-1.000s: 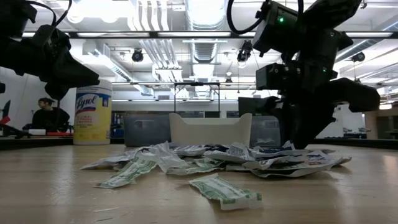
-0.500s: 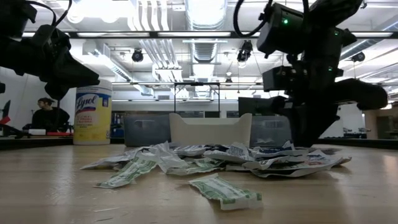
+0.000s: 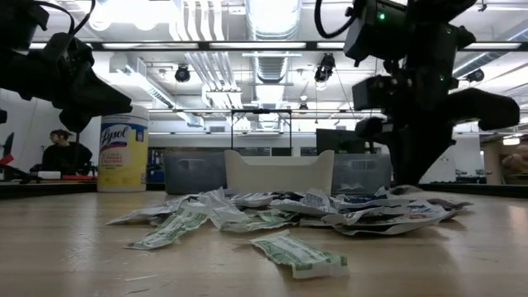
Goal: Pick & Place First Aid Supplies
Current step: Put the blue alcohol pad into the right black bin
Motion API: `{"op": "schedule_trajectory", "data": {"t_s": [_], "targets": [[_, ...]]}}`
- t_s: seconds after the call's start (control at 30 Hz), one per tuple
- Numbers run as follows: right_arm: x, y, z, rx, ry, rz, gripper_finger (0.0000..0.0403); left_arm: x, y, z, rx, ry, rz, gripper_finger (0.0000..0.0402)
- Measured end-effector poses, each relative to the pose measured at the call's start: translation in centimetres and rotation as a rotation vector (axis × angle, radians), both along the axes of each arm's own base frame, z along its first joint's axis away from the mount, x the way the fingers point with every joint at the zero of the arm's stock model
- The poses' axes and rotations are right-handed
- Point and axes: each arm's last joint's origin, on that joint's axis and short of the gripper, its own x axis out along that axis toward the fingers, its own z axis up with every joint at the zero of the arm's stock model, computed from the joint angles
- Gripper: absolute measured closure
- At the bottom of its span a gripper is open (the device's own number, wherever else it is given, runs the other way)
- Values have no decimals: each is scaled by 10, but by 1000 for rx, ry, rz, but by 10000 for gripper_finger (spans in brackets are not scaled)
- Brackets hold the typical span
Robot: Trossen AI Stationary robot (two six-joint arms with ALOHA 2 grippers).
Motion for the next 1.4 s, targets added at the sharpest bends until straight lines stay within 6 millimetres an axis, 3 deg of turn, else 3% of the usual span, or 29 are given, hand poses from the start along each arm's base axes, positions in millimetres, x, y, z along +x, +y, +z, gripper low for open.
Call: {"op": "schedule_trajectory", "data": {"t_s": [0.37, 0.63, 0.8, 0.97, 1.17, 1.4], "targets": [[8, -1, 21, 20, -13, -65, 394, 0, 0, 0, 0, 0, 0, 307], [-20, -5, 41, 17, 112, -186, 394, 0, 0, 0, 0, 0, 0, 307], [-42, -13, 59, -74, 137, -268, 394, 0, 0, 0, 0, 0, 0, 307], [-55, -31, 75, -95, 97, -337, 394, 0, 0, 0, 0, 0, 0, 307], [-62, -67, 85, -133, 52, -398, 394, 0, 0, 0, 0, 0, 0, 307], [-53, -116, 101, -204, -1, -428, 394, 0, 0, 0, 0, 0, 0, 307]]}}
